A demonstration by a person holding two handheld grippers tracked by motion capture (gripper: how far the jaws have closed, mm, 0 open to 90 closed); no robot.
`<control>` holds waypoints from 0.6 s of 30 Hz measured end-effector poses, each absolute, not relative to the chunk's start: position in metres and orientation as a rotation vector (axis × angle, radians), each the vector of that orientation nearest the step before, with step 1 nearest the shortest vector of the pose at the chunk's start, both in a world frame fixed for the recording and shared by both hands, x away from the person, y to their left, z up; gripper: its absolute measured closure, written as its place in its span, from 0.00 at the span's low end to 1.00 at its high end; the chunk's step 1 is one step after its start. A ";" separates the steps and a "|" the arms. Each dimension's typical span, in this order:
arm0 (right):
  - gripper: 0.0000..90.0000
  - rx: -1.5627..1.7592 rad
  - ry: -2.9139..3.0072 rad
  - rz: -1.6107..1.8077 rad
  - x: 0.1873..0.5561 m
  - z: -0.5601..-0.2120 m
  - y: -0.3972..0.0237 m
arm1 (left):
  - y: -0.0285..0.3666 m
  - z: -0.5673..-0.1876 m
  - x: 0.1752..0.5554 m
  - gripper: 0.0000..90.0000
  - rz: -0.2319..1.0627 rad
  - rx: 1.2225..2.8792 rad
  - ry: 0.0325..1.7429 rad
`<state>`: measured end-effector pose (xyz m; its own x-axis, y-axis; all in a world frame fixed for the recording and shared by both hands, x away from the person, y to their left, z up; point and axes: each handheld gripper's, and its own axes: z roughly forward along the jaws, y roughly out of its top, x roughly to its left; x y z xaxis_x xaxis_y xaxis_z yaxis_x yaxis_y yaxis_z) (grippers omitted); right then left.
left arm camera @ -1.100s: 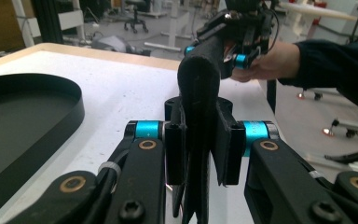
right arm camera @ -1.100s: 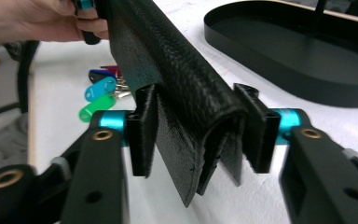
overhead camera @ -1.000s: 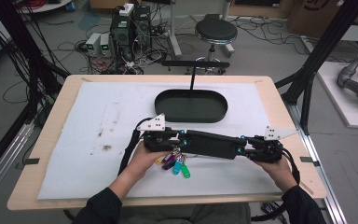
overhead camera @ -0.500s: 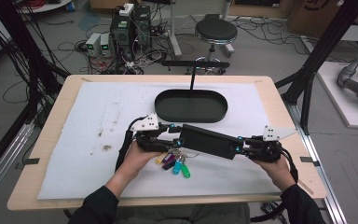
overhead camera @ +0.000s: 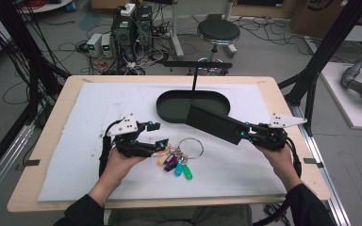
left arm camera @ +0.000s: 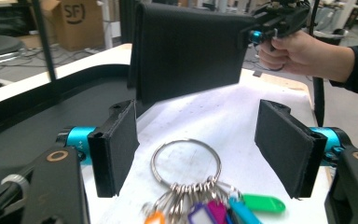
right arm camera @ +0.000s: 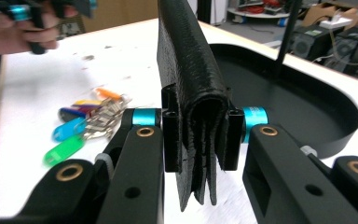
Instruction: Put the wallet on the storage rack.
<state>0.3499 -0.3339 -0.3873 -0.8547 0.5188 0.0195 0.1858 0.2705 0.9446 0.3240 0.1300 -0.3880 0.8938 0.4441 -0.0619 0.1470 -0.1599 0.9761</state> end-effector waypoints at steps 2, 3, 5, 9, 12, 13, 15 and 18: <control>0.85 0.651 2.241 1.597 0.356 -0.384 -0.330 | 0.139 -0.388 0.318 0.32 0.308 1.736 0.471; 0.85 0.651 2.241 1.597 0.356 -0.384 -0.330 | 0.139 -0.388 0.318 0.32 0.308 1.736 0.471; 0.85 0.658 2.240 1.581 0.362 -0.380 -0.326 | 0.147 -0.388 0.313 0.32 0.328 1.738 0.483; 0.85 0.653 2.240 1.544 0.379 -0.372 -0.315 | 0.164 -0.390 0.301 0.31 0.369 1.732 0.505; 0.85 0.649 2.243 1.538 0.388 -0.367 -0.309 | 0.172 -0.393 0.297 0.30 0.402 1.728 0.519; 0.85 0.649 2.243 1.538 0.388 -0.367 -0.309 | 0.172 -0.393 0.297 0.30 0.402 1.728 0.519; 0.85 0.646 2.239 1.535 0.398 -0.363 -0.301 | 0.178 -0.395 0.294 0.30 0.405 1.712 0.529; 0.85 0.640 2.249 1.516 0.408 -0.359 -0.293 | 0.186 -0.400 0.290 0.30 0.439 1.707 0.534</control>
